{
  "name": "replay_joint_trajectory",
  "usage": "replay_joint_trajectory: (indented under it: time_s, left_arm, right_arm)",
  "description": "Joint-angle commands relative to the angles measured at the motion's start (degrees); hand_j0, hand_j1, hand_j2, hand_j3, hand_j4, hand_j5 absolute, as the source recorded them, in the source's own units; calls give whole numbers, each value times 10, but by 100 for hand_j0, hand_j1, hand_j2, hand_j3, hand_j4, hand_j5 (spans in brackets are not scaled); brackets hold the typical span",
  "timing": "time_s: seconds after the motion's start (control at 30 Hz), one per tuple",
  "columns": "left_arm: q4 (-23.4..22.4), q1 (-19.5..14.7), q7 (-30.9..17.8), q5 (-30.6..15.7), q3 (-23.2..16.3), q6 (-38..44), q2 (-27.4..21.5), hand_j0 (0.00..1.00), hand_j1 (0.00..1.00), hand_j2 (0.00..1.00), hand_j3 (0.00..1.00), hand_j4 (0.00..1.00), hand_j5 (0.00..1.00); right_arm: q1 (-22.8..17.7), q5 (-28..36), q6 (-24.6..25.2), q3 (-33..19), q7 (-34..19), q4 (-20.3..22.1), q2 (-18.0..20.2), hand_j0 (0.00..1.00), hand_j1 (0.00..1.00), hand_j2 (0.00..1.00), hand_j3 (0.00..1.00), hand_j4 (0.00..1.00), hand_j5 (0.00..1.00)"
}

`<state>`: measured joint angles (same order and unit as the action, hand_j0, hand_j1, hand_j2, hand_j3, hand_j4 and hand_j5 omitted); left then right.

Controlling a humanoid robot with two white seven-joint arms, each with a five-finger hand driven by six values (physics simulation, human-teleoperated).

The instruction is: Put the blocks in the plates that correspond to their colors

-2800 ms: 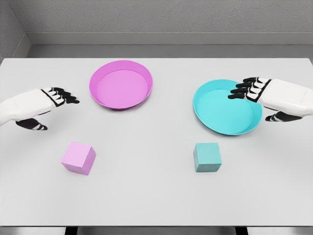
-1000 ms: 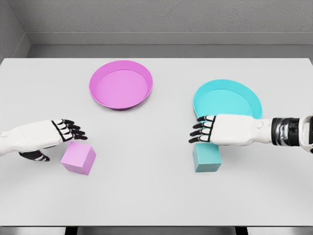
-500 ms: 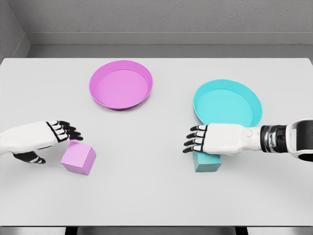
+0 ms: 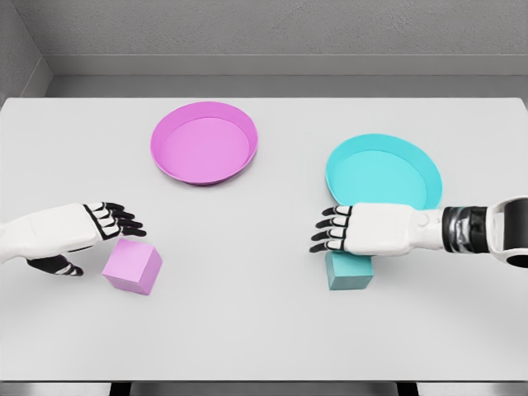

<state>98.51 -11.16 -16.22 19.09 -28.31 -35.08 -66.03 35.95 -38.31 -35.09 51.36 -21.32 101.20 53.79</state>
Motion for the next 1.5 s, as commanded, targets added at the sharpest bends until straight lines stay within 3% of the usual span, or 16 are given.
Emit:
replay_joint_trajectory:
  time_s: [0.0, 0.43, 0.6, 1.07, 1.23, 1.47]
  left_arm:
    - [4, 0, 1, -15, 0, 1, -1, 100, 100, 100, 100, 100, 100]
    - [3, -10, -4, -5, 35, 1, -20, 100, 100, 100, 100, 100, 100]
    - [5, -33, -5, 32, 41, 1, -23, 100, 100, 100, 100, 100, 100]
    - [47, -45, -9, 82, 38, 1, -20, 100, 100, 100, 100, 100, 100]
    - [47, -45, -13, 96, 37, 1, -16, 100, 100, 100, 100, 100, 100]
    - [47, -45, -23, 101, 33, 1, -9, 100, 100, 100, 100, 100, 100]
  right_arm:
    - [0, 3, 1, 0, 1, 0, 7, 100, 100, 100, 100, 100, 100]
    - [-6, 3, 1, 6, -2, 0, 5, 100, 100, 100, 100, 100, 100]
    - [-7, 0, 1, 6, -4, 0, 6, 100, 100, 100, 100, 100, 100]
    - [-8, -22, 1, 21, -6, 0, 4, 100, 100, 100, 100, 100, 100]
    - [-11, -21, 1, 20, -23, 0, 4, 88, 88, 88, 88, 88, 88]
    - [-7, -15, 1, 6, -21, 0, 8, 86, 86, 86, 86, 86, 86]
